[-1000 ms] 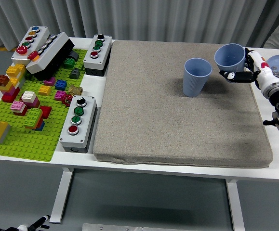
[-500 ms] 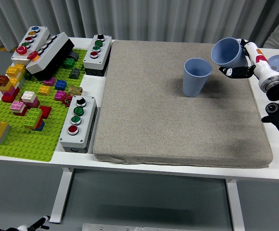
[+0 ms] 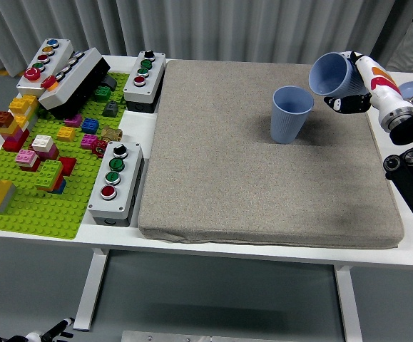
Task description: Pick cup pour cup place
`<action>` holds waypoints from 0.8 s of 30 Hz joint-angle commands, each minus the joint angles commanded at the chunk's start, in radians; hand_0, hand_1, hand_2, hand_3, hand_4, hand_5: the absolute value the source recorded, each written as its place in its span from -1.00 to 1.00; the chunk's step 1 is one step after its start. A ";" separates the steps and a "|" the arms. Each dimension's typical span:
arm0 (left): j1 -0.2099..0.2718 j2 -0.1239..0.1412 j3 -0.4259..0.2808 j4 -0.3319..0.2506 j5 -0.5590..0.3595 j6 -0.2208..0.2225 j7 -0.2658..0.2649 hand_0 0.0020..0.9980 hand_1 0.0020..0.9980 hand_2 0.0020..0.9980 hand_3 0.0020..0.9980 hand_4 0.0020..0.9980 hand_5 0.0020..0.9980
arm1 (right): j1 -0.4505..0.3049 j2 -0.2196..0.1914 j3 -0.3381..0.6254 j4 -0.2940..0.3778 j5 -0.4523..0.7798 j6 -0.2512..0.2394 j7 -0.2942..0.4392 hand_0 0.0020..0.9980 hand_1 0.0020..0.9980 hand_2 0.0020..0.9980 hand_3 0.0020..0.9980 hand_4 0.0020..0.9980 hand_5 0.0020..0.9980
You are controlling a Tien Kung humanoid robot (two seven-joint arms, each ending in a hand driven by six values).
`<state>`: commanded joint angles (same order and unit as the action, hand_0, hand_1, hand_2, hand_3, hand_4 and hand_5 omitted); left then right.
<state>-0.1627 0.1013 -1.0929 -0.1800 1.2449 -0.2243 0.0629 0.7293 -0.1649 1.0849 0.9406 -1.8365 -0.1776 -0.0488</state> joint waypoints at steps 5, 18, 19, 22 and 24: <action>0.000 0.000 -0.003 0.000 0.003 0.000 0.001 0.64 0.68 0.75 0.61 0.28 1.00 | -0.002 0.006 -0.014 0.015 -0.026 -0.007 -0.008 0.41 0.20 0.05 0.23 0.28 -0.98; -0.001 0.001 -0.005 0.000 0.003 0.000 0.000 0.63 0.68 0.75 0.61 0.28 1.00 | 0.001 -0.005 -0.028 0.023 -0.116 -0.030 -0.020 0.41 0.20 0.04 0.22 0.27 -0.99; -0.001 0.001 -0.005 0.000 0.004 0.000 0.000 0.63 0.68 0.75 0.61 0.28 1.00 | 0.000 -0.005 -0.029 0.026 -0.127 -0.030 -0.025 0.41 0.20 0.04 0.22 0.27 -0.99; -0.001 0.001 -0.007 0.000 0.005 0.000 0.000 0.63 0.68 0.75 0.61 0.28 1.00 | -0.004 -0.006 -0.031 0.045 -0.156 -0.026 -0.037 0.41 0.20 0.04 0.22 0.27 -0.99; -0.001 0.001 -0.008 0.000 0.007 0.000 0.001 0.63 0.68 0.75 0.61 0.28 1.00 | -0.005 -0.005 -0.031 0.055 -0.167 -0.024 -0.044 0.41 0.20 0.05 0.22 0.27 -0.99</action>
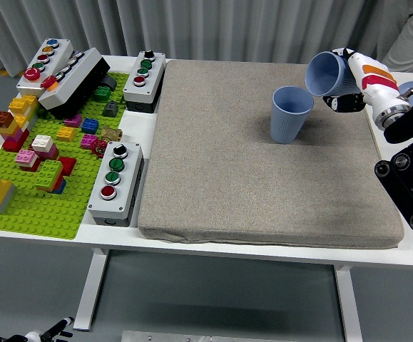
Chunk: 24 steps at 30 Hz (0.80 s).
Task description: Pick cup pour cup place
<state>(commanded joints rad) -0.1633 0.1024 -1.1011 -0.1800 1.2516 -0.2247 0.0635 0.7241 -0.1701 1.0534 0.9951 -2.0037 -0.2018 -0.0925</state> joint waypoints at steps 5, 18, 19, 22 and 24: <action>0.000 0.000 -0.002 0.000 0.001 0.000 0.000 0.63 0.68 0.75 0.61 0.28 1.00 | -0.001 -0.001 0.001 0.018 -0.008 0.001 -0.008 0.42 0.20 0.05 0.21 0.27 -0.99; 0.004 0.001 -0.004 0.000 0.003 -0.001 0.001 0.64 0.68 0.75 0.61 0.28 1.00 | 0.004 -0.010 -0.022 0.018 -0.017 -0.004 -0.015 0.43 0.21 0.05 0.18 0.26 -1.00; 0.005 0.001 -0.004 0.000 0.003 -0.001 0.001 0.64 0.68 0.75 0.61 0.28 1.00 | 0.004 -0.011 -0.025 0.018 -0.017 -0.004 -0.016 0.43 0.21 0.05 0.18 0.26 -1.00; 0.006 0.001 -0.005 0.000 0.004 -0.001 0.001 0.64 0.68 0.75 0.61 0.28 1.00 | 0.006 -0.015 -0.034 0.020 -0.015 -0.005 -0.016 0.43 0.21 0.05 0.18 0.26 -1.00; 0.004 0.002 -0.005 0.000 0.005 -0.001 0.002 0.64 0.68 0.75 0.61 0.28 1.00 | 0.010 -0.025 -0.051 0.020 -0.010 -0.007 -0.017 0.42 0.21 0.05 0.18 0.26 -1.00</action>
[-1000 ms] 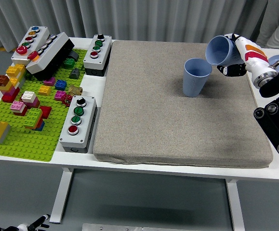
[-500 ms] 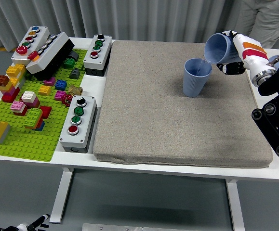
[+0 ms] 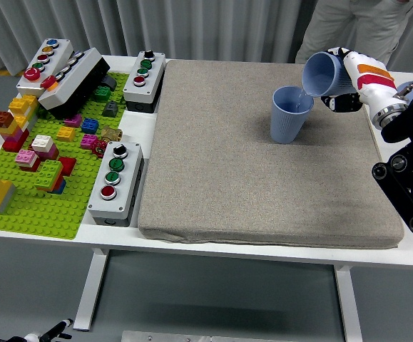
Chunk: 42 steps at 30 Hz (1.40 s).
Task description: Pick cup pour cup place
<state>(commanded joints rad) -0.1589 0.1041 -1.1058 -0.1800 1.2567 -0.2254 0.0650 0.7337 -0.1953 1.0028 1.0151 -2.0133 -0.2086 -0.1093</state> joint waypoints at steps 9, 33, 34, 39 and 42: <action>0.000 0.001 -0.002 0.000 0.000 0.001 0.000 0.64 0.68 0.75 0.61 0.28 1.00 | 0.010 -0.023 -0.023 0.004 0.008 0.003 0.003 0.42 0.20 0.04 0.16 0.25 -1.00; -0.005 0.003 -0.004 0.000 0.000 0.000 0.000 0.64 0.68 0.75 0.61 0.28 1.00 | 0.030 -0.043 -0.070 0.008 -0.003 -0.002 -0.012 0.44 0.21 0.05 0.14 0.24 -1.00; -0.005 0.003 -0.004 0.000 0.000 0.000 0.000 0.64 0.68 0.75 0.61 0.28 1.00 | 0.030 -0.044 -0.071 0.008 -0.003 -0.002 -0.012 0.44 0.21 0.05 0.14 0.24 -1.00; -0.006 0.003 -0.005 0.000 0.001 0.001 0.000 0.64 0.68 0.75 0.61 0.28 1.00 | 0.039 -0.048 -0.093 -0.002 0.001 -0.006 -0.008 0.44 0.21 0.05 0.14 0.23 -1.00; -0.007 0.003 -0.005 0.000 0.001 0.001 0.000 0.64 0.68 0.75 0.61 0.28 1.00 | 0.044 -0.051 -0.103 -0.007 0.004 -0.008 -0.007 0.46 0.22 0.06 0.13 0.23 -1.00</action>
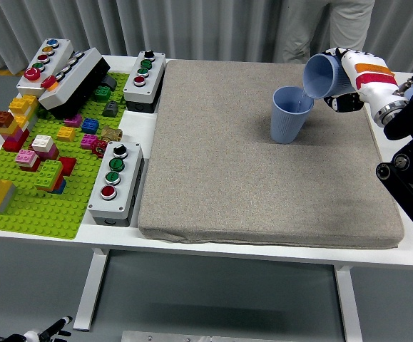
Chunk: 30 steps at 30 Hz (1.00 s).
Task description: Pick cup pour cup place
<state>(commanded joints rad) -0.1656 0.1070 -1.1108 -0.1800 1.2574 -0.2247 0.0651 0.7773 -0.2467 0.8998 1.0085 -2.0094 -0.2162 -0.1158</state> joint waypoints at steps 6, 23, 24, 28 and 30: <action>0.001 0.001 0.000 0.000 0.000 0.000 0.000 0.64 0.68 0.75 0.61 0.28 1.00 | 0.006 -0.004 -0.015 -0.002 0.001 -0.003 -0.004 0.46 0.22 0.06 0.12 0.23 -1.00; 0.004 0.002 -0.002 0.000 0.002 -0.001 0.002 0.64 0.69 0.75 0.61 0.28 1.00 | 0.015 -0.006 -0.042 0.006 -0.023 -0.011 -0.028 0.46 0.23 0.06 0.11 0.20 -1.00; 0.004 0.002 -0.001 0.000 0.002 -0.001 0.002 0.64 0.69 0.75 0.61 0.28 1.00 | 0.016 -0.005 -0.044 0.007 -0.023 -0.010 -0.029 0.46 0.23 0.06 0.11 0.20 -1.00; 0.005 0.002 -0.002 0.000 0.002 0.000 0.002 0.64 0.69 0.75 0.61 0.28 1.00 | 0.017 -0.003 -0.050 0.011 -0.024 -0.010 -0.033 0.46 0.23 0.06 0.11 0.20 -1.00; 0.005 0.002 -0.002 0.000 0.002 0.000 0.002 0.64 0.68 0.75 0.61 0.28 1.00 | 0.019 -0.002 -0.053 0.010 -0.023 -0.009 -0.034 0.46 0.23 0.06 0.12 0.20 -1.00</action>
<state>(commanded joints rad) -0.1604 0.1091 -1.1129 -0.1800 1.2598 -0.2252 0.0670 0.7965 -0.2489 0.8469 1.0186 -2.0323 -0.2257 -0.1495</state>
